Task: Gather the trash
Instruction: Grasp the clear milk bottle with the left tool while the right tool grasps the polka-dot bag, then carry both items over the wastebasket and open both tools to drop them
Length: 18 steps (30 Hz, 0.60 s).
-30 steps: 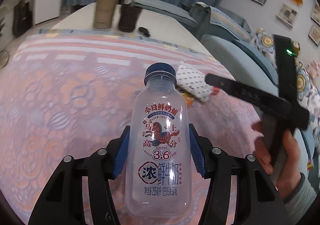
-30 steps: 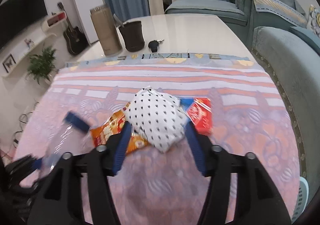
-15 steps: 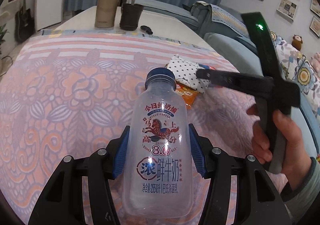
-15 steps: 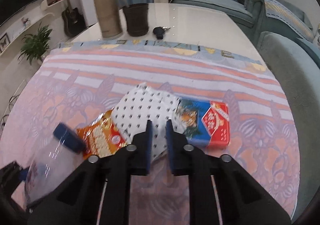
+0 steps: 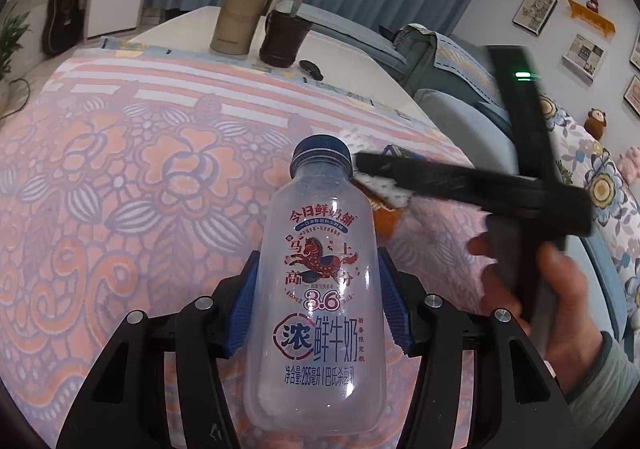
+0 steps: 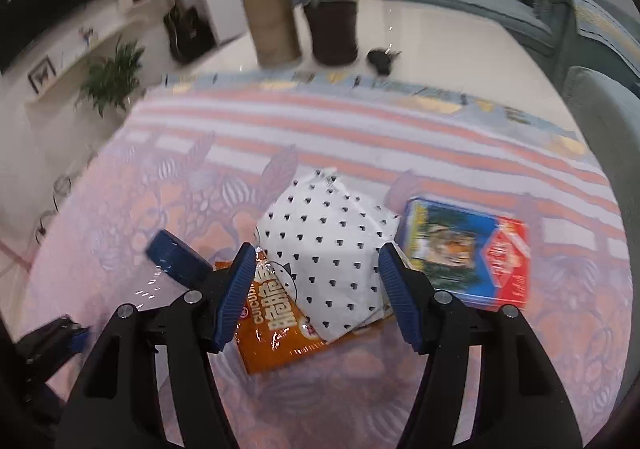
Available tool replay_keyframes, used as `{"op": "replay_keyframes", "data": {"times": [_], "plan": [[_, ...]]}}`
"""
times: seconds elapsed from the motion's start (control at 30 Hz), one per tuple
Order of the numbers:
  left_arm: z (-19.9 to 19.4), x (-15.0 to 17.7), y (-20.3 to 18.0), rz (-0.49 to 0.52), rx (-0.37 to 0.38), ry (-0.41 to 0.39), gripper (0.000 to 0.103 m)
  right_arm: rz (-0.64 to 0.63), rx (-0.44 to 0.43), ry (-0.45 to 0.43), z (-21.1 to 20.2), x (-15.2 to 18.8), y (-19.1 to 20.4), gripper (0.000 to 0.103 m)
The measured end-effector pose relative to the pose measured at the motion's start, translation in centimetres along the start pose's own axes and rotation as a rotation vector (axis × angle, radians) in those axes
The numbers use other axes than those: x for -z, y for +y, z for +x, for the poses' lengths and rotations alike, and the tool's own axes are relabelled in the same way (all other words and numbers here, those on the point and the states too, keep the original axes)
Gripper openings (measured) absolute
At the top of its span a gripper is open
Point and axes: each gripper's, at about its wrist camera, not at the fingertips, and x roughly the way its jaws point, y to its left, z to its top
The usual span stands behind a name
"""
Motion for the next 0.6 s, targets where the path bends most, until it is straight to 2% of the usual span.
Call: {"op": "replay_keyframes", "data": {"times": [0.1,0.17,0.2,0.27,0.47,0.6], "plan": [[0.0,0.0,0.0,0.006,0.001,-0.004,0.053,-0.035,0.052,0.008,1.5,0.0,0.6,0.059],[0.1,0.0,0.1,0.003,0.008,-0.001,0.053,-0.028,0.058,0.002,1.7,-0.3,0.7,0.043],[0.1,0.0,0.1,0.000,0.008,0.000,0.053,-0.015,0.046,-0.003,1.7,-0.3,0.5,0.041],[0.1,-0.1,0.1,-0.002,0.010,0.003,0.053,0.010,0.042,-0.026,1.2,-0.1,0.2,0.029],[0.0,0.0,0.0,0.009,-0.008,-0.007,0.053,0.063,0.030,-0.088,-2.5,1.3,-0.6,0.011],[-0.6,0.0,-1.2,0.047,0.016,-0.017,0.053,0.093,0.042,-0.123,-6.4,3.1,-1.6,0.005]]}}
